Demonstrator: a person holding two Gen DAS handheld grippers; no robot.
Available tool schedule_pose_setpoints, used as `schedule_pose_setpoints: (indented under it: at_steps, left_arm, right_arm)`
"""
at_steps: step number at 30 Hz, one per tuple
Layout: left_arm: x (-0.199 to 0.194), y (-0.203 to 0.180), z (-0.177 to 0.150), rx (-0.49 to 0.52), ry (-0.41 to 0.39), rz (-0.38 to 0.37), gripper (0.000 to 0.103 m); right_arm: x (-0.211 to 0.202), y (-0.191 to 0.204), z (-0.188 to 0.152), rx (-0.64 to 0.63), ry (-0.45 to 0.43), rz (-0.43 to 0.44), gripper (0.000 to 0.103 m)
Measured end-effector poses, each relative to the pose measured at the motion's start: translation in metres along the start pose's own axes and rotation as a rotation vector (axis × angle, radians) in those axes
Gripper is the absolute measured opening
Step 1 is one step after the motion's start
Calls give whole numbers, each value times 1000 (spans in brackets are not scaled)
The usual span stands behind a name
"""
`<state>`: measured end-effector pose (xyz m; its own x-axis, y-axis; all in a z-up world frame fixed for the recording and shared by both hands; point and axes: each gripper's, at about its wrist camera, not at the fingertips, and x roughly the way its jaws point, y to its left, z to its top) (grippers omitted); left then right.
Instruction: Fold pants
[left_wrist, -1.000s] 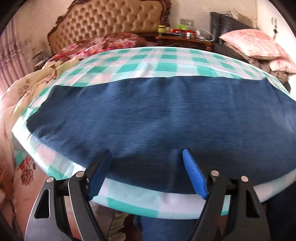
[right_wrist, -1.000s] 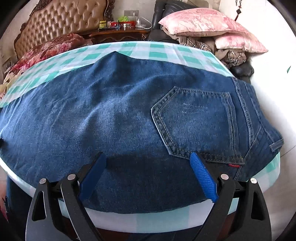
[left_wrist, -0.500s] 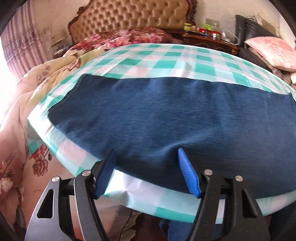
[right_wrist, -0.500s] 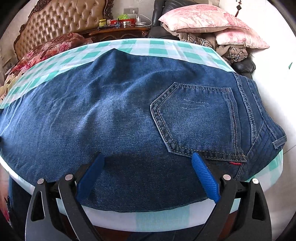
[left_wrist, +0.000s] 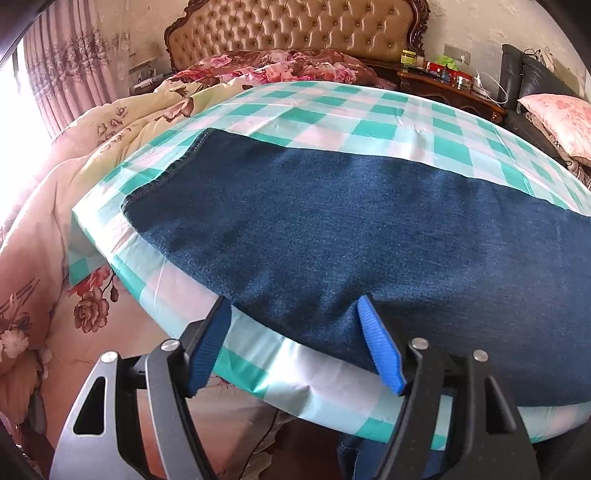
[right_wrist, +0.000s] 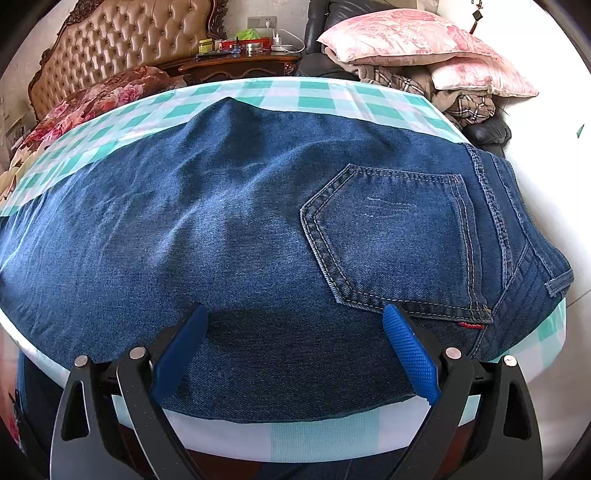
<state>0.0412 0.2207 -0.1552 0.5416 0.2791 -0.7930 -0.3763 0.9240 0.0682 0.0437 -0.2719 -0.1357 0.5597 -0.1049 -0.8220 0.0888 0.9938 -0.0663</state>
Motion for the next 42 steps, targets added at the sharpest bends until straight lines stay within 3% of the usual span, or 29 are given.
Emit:
schedule_pose_setpoints:
  at_steps: [2,4,6,7,8,10,14,19,21,22,23,24,25,26,28,29,31,33,34,36,39,42]
  left_arm:
    - [2,4,1,-10,6,-8,77]
    - [1,5,1,-9,9,1,77]
    - [-2,3,5,16,-3,41,72]
    - [-5,0,9,35,-20,55,61]
    - [-7,-2,14,55,-38,55,56]
    - [-11,-11,29,83,-71,22,50]
    - [-9,-40,57,194,-139,-95,47]
    - [34,-65,90,253,-71,-222,42]
    - [56,-64,99,253,-22,-153,36]
    - [67,-56,103,225,-1,-133,39]
    - [72,-47,108,187,5,-150,49]
    - [77,-37,112,151,12,-141,51]
    - [82,-24,117,119,18,-73,49]
    - [84,-12,120,87,17,-45,41]
    - [72,23,124,-21,-24,-138,40]
    - [69,30,123,-28,-31,-132,41]
    - [73,48,119,5,-11,-37,42]
    - [88,83,116,-38,40,72,42]
    - [85,97,117,-75,28,77,31]
    - [70,129,116,-175,-20,102,35]
    - [38,154,105,-239,-73,82,39]
    - [15,140,83,-198,-97,12,39]
  right_arm:
    - [-9,-7,2,21,-21,-43,90]
    - [-27,-23,5,42,-132,-116,90]
    - [-34,-47,9,85,-180,-171,90]
    - [-31,-62,10,124,-172,-185,89]
    - [-25,-76,10,154,-145,-190,84]
    - [-8,-101,6,195,-72,-232,71]
    - [-3,-115,-4,221,-60,-205,69]
    - [-4,-109,-3,220,-50,-248,69]
    - [-4,-110,-3,217,-43,-248,70]
    - [-3,-110,-3,213,-40,-247,71]
    - [-3,-110,-3,207,-37,-247,74]
    - [-3,-110,-2,201,-34,-250,75]
    - [-1,-111,0,199,-31,-256,76]
    - [-1,-110,0,198,-29,-261,77]
    - [-2,-110,0,195,-24,-262,78]
    - [-2,-110,0,196,-22,-265,79]
    - [0,-113,1,206,-18,-267,83]
    - [1,-115,3,207,-8,-263,84]
    - [1,-115,5,200,-2,-261,84]
    - [-1,-117,7,200,7,-254,84]
    - [-16,-110,13,193,-39,-291,77]
    - [-35,-75,33,116,-105,-200,75]
